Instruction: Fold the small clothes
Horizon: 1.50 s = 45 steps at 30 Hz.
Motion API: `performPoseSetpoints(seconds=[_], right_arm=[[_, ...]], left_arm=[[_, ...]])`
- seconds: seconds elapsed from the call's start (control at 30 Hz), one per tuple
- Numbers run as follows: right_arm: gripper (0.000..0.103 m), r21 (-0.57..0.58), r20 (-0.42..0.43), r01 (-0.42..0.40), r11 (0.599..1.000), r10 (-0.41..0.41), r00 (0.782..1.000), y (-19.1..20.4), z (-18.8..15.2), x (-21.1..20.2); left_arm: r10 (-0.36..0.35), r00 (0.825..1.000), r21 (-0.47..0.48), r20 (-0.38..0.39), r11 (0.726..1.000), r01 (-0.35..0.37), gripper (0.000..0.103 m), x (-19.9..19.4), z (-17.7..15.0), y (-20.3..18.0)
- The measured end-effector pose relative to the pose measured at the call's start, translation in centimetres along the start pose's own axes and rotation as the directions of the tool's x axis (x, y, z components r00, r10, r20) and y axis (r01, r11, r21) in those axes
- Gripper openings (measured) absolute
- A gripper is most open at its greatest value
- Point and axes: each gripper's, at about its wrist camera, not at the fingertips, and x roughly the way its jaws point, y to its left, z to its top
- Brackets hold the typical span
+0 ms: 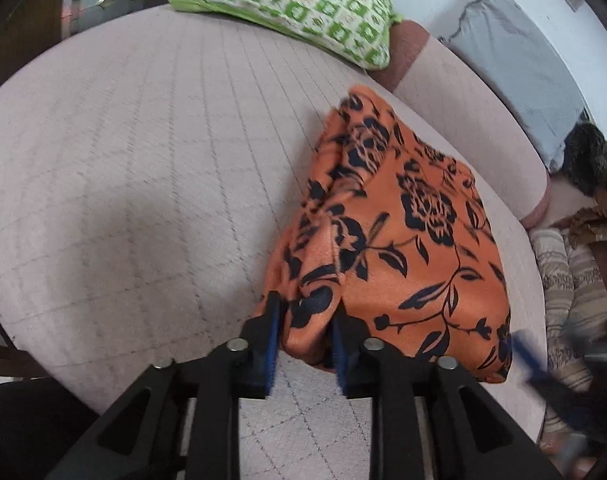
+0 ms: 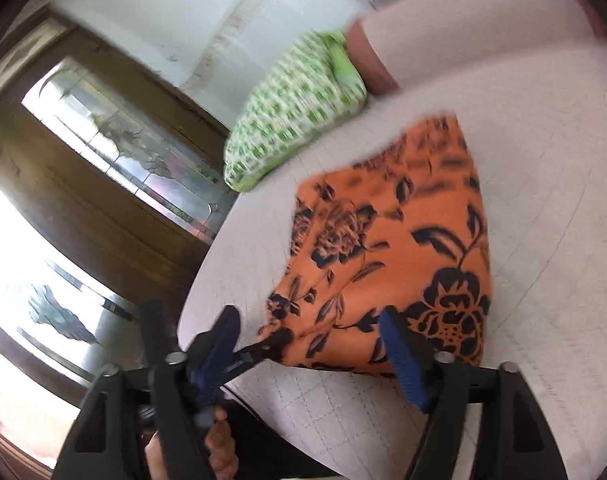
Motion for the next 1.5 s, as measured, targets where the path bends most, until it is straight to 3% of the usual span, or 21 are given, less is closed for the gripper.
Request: performPoseSetpoints(seconds=[0.07, 0.1, 0.17, 0.23, 0.33, 0.43, 0.5, 0.53, 0.67, 0.73, 0.83, 0.93, 1.0, 1.1, 1.17, 1.23, 1.3, 1.33, 1.4, 1.43, 1.5], right_arm=[[0.075, 0.157, -0.095, 0.053, 0.986, -0.038, 0.995, -4.1, -0.4, 2.6], [0.075, 0.211, -0.097, 0.009, 0.977, 0.011, 0.995, -5.1, -0.8, 2.8], [0.075, 0.206, -0.067, -0.02, 0.978, 0.035, 0.997, -4.9, -0.9, 2.1], [0.075, 0.193, -0.072, -0.016, 0.981, 0.03, 0.997, -4.5, -0.9, 2.1], [0.075, 0.192, -0.066, -0.026, 0.981, 0.039, 0.997, -4.2, -0.6, 1.7], [0.075, 0.185, -0.024, -0.045, 0.982, 0.05, 0.998, -3.9, 0.3, 0.0], [0.075, 0.185, -0.003, -0.051, 0.981, 0.053, 0.999, -4.2, 1.4, -0.6], [0.075, 0.195, 0.013, -0.042, 0.98, 0.04, 0.999, -4.7, 1.9, -0.9], [0.077, 0.344, 0.015, 0.019, 0.939, -0.026, 1.0, -9.4, 2.2, 0.0], [0.077, 0.423, -0.014, -0.006, 0.906, 0.013, 1.0, -11.4, 1.9, 1.1], [0.078, 0.444, -0.004, -0.084, 0.892, 0.095, 0.995, -11.7, 2.1, 1.6], [0.078, 0.451, -0.015, -0.09, 0.888, 0.108, 0.994, -11.7, 2.3, 2.4], [0.048, 0.431, -0.066, -0.053, 0.901, 0.09, 0.994, -12.0, 2.2, 3.8], [0.042, 0.366, -0.103, 0.029, 0.93, 0.009, 0.995, -11.1, 2.1, 4.0], [0.042, 0.323, -0.111, 0.076, 0.943, -0.042, 0.993, -9.9, 2.3, 3.9], [0.042, 0.309, -0.128, 0.1, 0.946, -0.063, 0.99, -9.9, 2.5, 4.3], [0.048, 0.319, -0.127, 0.081, 0.944, -0.042, 0.991, -10.1, 2.6, 4.4], [0.05, 0.323, -0.123, 0.066, 0.944, -0.027, 0.992, -10.1, 2.6, 4.3], [0.061, 0.327, -0.131, 0.064, 0.943, -0.022, 0.991, -10.2, 2.7, 3.8], [0.061, 0.331, -0.118, 0.054, 0.942, -0.016, 0.993, -10.2, 2.8, 3.1], [0.062, 0.336, -0.07, 0.038, 0.941, -0.015, 0.997, -10.3, 3.5, 1.8]], left_arm=[[0.015, 0.998, 0.013, 0.054, 1.0, -0.016, 0.031, -2.2, 0.6, -0.1], [0.031, 0.996, 0.029, 0.085, 0.999, -0.034, 0.032, -3.1, 0.8, -0.5], [0.054, 0.984, 0.08, 0.173, 0.994, -0.068, 0.033, -5.1, 1.8, -2.0], [0.009, 0.982, 0.138, 0.191, 0.99, -0.036, 0.043, -5.3, 3.2, -4.0], [-0.017, 0.984, 0.233, 0.176, 0.972, -0.025, 0.044, -3.4, 4.0, -6.1], [0.134, 0.99, 0.242, 0.034, 0.96, -0.138, 0.045, 3.4, 3.9, -5.2], [0.13, 0.991, 0.212, -0.017, 0.969, -0.124, 0.053, 5.4, 3.4, -3.7], [0.142, 0.99, 0.198, 0.012, 0.97, -0.142, 0.061, 5.1, 3.4, -3.4], [0.152, 0.988, 0.237, 0.028, 0.959, -0.155, 0.062, 5.1, 3.4, -3.6], [0.145, 0.989, 0.228, 0.031, 0.962, -0.148, 0.064, 5.0, 3.4, -3.4], [0.15, 0.988, 0.239, 0.042, 0.959, -0.155, 0.064, 5.0, 3.4, -3.6], [0.152, 0.987, 0.241, 0.052, 0.957, -0.16, 0.064, 5.1, 2.9, -3.6], [0.156, 0.986, 0.247, 0.057, 0.955, -0.165, 0.064, 4.9, 2.7, -3.7], [0.171, 0.982, 0.265, 0.075, 0.946, -0.185, 0.063, 3.9, 2.8, -4.4], [0.16, 0.979, 0.281, 0.129, 0.941, -0.191, 0.063, 2.4, 3.0, -5.6], [0.081, 0.98, 0.315, 0.184, 0.939, -0.137, 0.063, 0.6, 3.0, -7.0], [0.055, 0.977, 0.385, 0.208, 0.913, -0.133, 0.063, 0.7, 2.8, -8.7], [0.07, 0.978, 0.397, 0.196, 0.906, -0.144, 0.063, 1.4, 2.9, -8.8], [0.159, 0.982, 0.388, 0.101, 0.903, -0.186, 0.064, 4.9, 3.0, -7.7], [0.163, 0.986, 0.352, 0.046, 0.921, -0.168, 0.066, 6.4, 2.9, -6.4], [0.136, 0.99, 0.296, 0.049, 0.944, -0.144, 0.069, 6.1, 3.2, -5.7]])
